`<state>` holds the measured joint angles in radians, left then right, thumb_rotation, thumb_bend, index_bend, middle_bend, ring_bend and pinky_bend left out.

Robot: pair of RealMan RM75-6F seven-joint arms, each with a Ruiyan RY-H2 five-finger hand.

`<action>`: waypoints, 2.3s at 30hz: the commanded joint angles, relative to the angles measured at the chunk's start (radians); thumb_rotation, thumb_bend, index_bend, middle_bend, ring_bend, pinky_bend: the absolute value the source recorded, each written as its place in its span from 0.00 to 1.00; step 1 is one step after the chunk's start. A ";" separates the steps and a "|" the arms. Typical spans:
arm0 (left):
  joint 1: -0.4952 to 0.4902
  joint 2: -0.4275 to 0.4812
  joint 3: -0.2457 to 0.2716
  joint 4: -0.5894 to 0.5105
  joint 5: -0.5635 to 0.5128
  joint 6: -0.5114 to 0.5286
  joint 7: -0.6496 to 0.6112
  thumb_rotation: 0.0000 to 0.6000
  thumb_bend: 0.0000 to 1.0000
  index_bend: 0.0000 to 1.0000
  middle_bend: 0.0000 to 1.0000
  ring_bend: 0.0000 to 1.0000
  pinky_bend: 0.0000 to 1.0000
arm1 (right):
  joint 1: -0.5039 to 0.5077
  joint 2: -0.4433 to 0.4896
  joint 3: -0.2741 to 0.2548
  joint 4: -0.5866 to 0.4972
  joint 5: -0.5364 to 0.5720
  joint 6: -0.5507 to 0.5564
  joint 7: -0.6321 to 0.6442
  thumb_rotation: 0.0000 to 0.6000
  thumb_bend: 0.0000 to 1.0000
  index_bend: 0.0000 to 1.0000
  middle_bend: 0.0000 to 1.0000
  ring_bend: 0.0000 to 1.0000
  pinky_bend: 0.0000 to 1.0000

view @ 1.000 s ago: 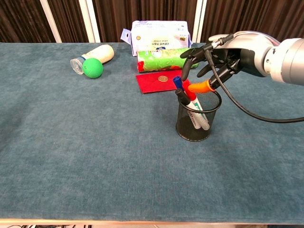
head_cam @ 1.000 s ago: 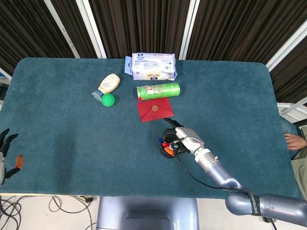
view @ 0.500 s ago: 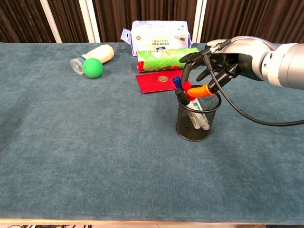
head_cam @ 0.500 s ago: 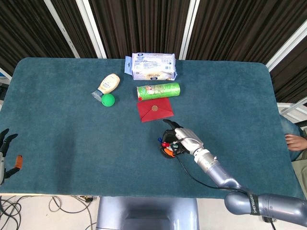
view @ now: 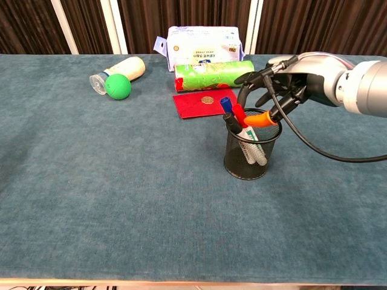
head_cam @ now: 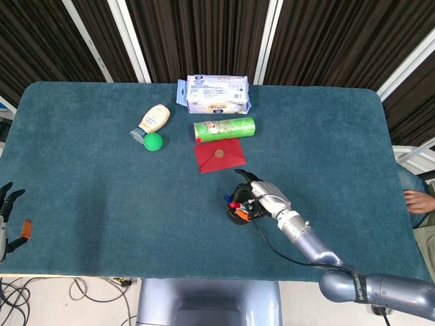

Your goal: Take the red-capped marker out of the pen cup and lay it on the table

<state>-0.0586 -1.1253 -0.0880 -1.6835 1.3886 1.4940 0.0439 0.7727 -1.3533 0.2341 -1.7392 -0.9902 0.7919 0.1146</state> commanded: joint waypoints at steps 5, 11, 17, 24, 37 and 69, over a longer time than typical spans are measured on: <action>0.000 0.000 0.000 -0.001 -0.001 -0.001 0.002 1.00 0.45 0.15 0.03 0.08 0.04 | 0.000 -0.002 0.000 0.004 -0.011 -0.008 0.010 1.00 0.40 0.50 0.00 0.04 0.16; -0.001 0.001 0.000 -0.001 -0.003 -0.002 0.002 1.00 0.45 0.15 0.03 0.08 0.04 | 0.005 -0.009 0.002 0.010 -0.010 -0.014 0.010 1.00 0.40 0.50 0.00 0.04 0.16; -0.001 0.001 0.000 -0.001 -0.004 -0.003 0.001 1.00 0.45 0.15 0.03 0.08 0.04 | 0.011 -0.014 0.002 0.019 -0.002 -0.020 0.006 1.00 0.40 0.56 0.00 0.04 0.16; -0.001 0.002 0.000 -0.002 -0.005 -0.004 0.002 1.00 0.45 0.15 0.03 0.08 0.04 | 0.009 -0.011 0.006 0.020 0.005 -0.010 0.002 1.00 0.42 0.64 0.00 0.04 0.16; -0.001 0.003 0.001 -0.004 -0.007 -0.006 -0.002 1.00 0.45 0.15 0.03 0.08 0.04 | -0.005 0.034 0.029 -0.006 -0.004 -0.010 0.042 1.00 0.43 0.66 0.00 0.04 0.16; 0.001 0.001 0.005 -0.009 -0.009 -0.007 0.009 1.00 0.45 0.15 0.03 0.08 0.04 | -0.191 0.437 0.040 0.044 -0.158 -0.050 0.286 1.00 0.44 0.66 0.00 0.04 0.16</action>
<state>-0.0576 -1.1241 -0.0828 -1.6929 1.3802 1.4868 0.0524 0.5880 -0.8942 0.2998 -1.7337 -1.1476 0.7488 0.4247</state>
